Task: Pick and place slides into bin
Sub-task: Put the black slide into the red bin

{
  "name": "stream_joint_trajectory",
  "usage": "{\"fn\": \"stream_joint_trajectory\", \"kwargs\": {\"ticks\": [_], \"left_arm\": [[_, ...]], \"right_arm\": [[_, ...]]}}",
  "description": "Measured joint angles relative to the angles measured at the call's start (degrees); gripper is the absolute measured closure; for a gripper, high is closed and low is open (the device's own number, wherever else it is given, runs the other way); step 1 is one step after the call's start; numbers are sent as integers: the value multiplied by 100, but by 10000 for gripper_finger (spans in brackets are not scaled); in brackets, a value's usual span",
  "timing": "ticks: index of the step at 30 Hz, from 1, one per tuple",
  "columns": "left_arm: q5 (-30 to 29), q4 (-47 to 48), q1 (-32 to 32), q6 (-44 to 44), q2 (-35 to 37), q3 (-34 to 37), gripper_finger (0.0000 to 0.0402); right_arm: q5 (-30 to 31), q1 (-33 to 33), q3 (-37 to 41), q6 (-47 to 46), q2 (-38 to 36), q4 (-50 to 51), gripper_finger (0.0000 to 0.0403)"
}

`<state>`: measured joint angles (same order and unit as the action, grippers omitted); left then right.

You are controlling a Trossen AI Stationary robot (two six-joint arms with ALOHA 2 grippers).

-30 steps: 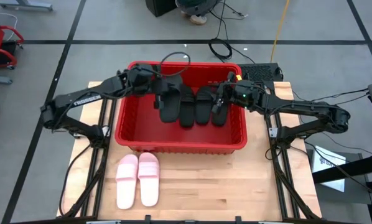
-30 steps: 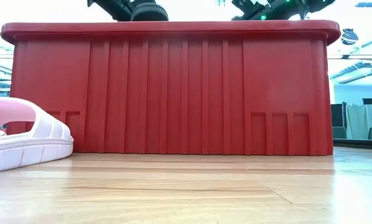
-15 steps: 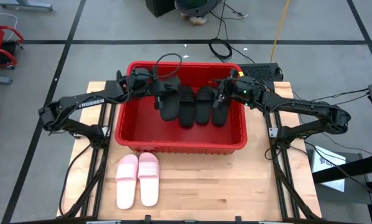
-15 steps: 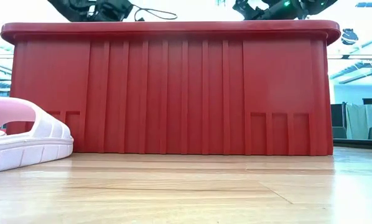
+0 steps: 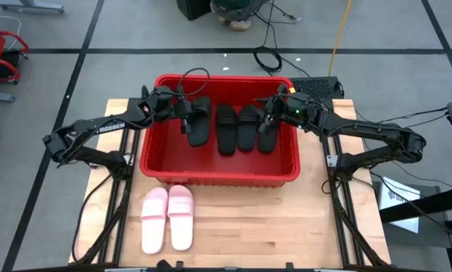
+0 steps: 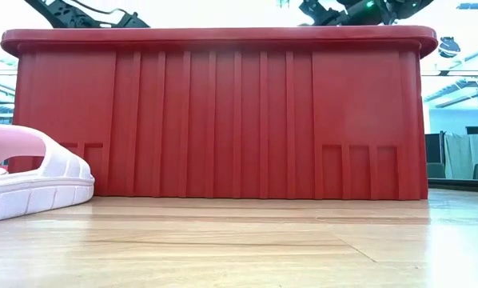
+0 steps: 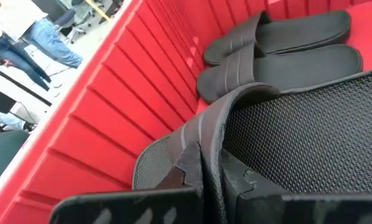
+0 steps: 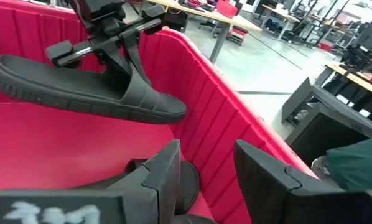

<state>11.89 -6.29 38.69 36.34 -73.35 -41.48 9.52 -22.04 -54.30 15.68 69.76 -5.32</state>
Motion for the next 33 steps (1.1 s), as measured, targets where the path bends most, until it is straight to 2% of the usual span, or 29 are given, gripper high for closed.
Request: {"fn": "stream_joint_trajectory", "kwargs": {"ticks": [8,21,33], "left_arm": [[-442,16,45,124,-164,88,399],[-386,-713,63,818,-1095,86,398],[-322,-761,68,1001,-1295,86,398]], "right_arm": [[-79,-2,0,50,0,-50,264],[-81,-2,0,124,2,-71,264],[-81,-2,0,109,2,-72,264]]}}
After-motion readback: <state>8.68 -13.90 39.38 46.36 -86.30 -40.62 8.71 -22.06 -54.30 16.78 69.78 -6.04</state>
